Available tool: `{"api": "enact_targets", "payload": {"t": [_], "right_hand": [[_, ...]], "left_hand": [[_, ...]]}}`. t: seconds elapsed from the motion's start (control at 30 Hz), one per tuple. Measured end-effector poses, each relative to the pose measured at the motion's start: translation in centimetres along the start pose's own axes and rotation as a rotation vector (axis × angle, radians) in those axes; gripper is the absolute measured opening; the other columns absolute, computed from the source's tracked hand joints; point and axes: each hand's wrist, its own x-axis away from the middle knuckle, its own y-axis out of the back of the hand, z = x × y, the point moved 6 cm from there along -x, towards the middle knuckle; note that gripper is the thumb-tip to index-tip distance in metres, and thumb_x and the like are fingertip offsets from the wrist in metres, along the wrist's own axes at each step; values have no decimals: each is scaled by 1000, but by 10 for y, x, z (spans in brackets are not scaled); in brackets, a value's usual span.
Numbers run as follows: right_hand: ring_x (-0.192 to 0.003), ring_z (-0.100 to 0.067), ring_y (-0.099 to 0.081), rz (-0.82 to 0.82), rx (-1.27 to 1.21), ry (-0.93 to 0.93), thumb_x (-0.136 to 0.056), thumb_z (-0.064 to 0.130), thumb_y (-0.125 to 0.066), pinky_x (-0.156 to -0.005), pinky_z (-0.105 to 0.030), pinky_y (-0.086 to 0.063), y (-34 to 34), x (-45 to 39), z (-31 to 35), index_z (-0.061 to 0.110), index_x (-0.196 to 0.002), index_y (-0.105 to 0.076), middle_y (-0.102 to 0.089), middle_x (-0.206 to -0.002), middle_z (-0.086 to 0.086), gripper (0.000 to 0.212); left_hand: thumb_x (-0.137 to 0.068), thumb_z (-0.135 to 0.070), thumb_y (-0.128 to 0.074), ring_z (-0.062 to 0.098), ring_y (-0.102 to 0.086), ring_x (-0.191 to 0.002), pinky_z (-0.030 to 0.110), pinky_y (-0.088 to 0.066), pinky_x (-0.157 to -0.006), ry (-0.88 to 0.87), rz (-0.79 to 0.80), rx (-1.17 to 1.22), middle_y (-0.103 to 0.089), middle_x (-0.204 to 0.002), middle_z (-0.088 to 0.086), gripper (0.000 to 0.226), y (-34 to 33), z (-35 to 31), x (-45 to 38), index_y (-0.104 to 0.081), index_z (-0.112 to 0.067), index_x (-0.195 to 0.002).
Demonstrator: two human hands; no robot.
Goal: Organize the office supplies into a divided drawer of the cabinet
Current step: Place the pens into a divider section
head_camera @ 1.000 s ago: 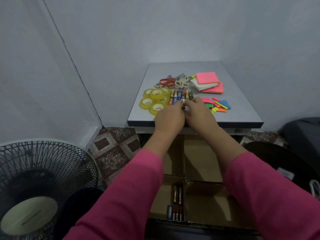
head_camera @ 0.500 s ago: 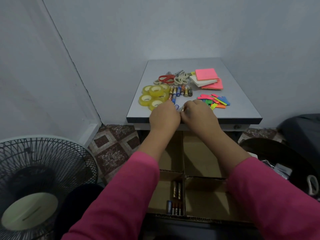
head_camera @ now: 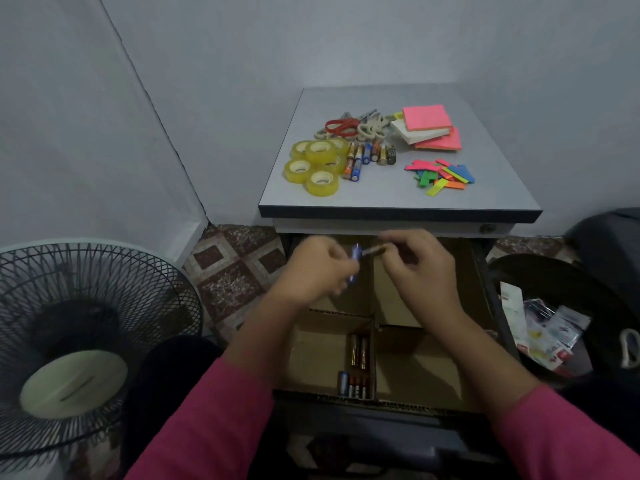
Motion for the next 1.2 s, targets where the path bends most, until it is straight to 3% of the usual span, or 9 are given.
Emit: {"api": "enact_targets", "payload": {"t": [0.2,0.3,0.47,0.6,0.73,0.8,0.9,1.03,1.2], "right_hand": [[-79,0,-60,134,-283,-304,-87,7,-62,-69,-16,-52,-15,44,-35,33,-92,-65,-64,-92,5,26],[-75,0,-59,201,-335,-346,-87,6,-63,-68,-14,-51,-21,45,-39,29,-92,-66,-63,-86,2,24],[-84,-13,-65,324,-340,-387,-86,8,-65,-77,-26,-55,-30,50,-45,27,-92,-68,-66,-88,0,20],[-74,4,-61,386,-298,-355,-86,12,-68,-68,-14,-50,-33,52,-42,31,-90,-68,-67,-83,8,20],[-79,5,-60,461,-123,-191,-83,19,-72,-71,-11,-48,-35,52,-32,41,-88,-68,-66,-85,16,23],[-86,6,-60,563,28,-21,-86,24,-69,-77,-13,-49,-38,55,-20,36,-98,-69,-64,-93,23,17],[-90,-2,-61,712,297,313,-93,25,-59,-78,-17,-51,-52,63,0,23,-108,-69,-65,-101,11,18],[-87,-21,-61,894,685,516,-94,18,-51,-70,-33,-51,-79,70,10,15,-101,-65,-63,-96,-2,16],[-86,-25,-63,1032,920,551,-93,10,-51,-68,-34,-50,-100,75,22,11,-98,-63,-65,-97,-6,13]], "left_hand": [[-87,-11,-64,17,-66,-65,29,-55,-63,315,354,-224,-63,-72,4,9,-48,80,31,-57,-12,-82],[-82,-8,-62,29,-67,-86,31,-48,-63,230,400,-515,-63,-78,11,6,-64,98,28,-59,-3,-80],[-82,-11,-67,27,-61,-100,29,-46,-72,143,439,-655,-63,-111,14,31,-77,104,26,-58,-4,-110],[-80,-15,-73,26,-61,-100,27,-42,-72,139,438,-650,-64,-110,12,31,-81,104,26,-60,-7,-107],[-83,-13,-70,27,-64,-99,32,-50,-80,189,432,-557,-67,-106,12,26,-77,105,25,-63,-3,-106],[-87,-11,-63,28,-67,-93,36,-54,-81,242,381,-441,-69,-99,16,18,-70,106,23,-65,-1,-102],[-91,-12,-55,31,-68,-90,42,-57,-83,254,275,-347,-69,-95,18,16,-56,100,19,-65,0,-97],[-94,-10,-53,21,-65,-67,30,-56,-64,335,257,-251,-65,-76,12,13,-42,99,19,-55,-8,-82],[-95,0,-46,14,-57,-48,22,-50,-47,396,268,-89,-59,-61,10,22,-41,104,19,-45,-11,-76]]}}
